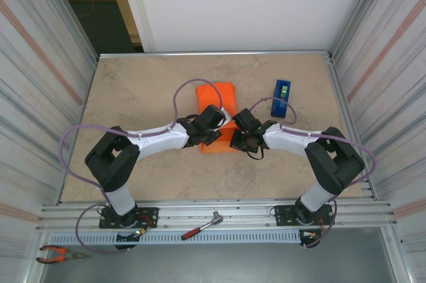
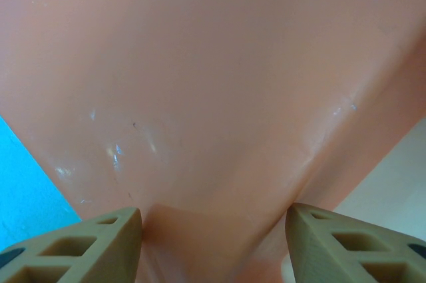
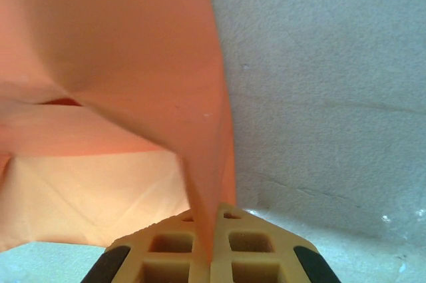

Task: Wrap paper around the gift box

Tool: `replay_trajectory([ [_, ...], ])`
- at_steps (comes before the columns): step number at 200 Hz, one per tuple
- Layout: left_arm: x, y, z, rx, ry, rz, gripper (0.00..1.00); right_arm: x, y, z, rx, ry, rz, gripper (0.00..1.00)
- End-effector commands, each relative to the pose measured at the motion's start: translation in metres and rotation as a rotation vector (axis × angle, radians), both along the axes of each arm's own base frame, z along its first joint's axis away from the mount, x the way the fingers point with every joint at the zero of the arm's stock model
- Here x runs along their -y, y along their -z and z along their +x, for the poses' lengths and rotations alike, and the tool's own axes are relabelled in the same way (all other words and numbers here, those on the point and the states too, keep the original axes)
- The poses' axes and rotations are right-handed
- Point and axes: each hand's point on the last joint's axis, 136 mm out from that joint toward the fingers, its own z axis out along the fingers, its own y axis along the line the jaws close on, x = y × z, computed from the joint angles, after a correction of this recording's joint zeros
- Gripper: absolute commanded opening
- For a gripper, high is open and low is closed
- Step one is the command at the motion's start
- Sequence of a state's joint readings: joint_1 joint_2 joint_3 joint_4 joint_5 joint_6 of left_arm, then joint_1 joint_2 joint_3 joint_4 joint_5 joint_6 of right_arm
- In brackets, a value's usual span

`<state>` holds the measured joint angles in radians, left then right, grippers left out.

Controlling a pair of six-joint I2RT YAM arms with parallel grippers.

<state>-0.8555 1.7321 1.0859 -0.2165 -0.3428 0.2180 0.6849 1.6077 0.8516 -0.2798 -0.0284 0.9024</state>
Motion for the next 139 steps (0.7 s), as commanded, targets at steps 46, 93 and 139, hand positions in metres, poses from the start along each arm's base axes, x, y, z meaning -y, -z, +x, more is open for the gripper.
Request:
replay_trajectory([
  [46, -0.005, 0.026, -0.015, -0.067, 0.025, 0.052, 0.58, -0.028, -0.036, 0.017, 0.088, -0.019, 0.14, 0.0],
  [93, -0.003, 0.027, -0.018, -0.071, 0.034, 0.053, 0.57, -0.046, -0.042, 0.027, 0.152, -0.028, 0.212, 0.0],
  [139, -0.002, 0.029, -0.02, -0.075, 0.039, 0.054, 0.57, -0.063, -0.034, 0.034, 0.201, -0.003, 0.268, 0.0],
])
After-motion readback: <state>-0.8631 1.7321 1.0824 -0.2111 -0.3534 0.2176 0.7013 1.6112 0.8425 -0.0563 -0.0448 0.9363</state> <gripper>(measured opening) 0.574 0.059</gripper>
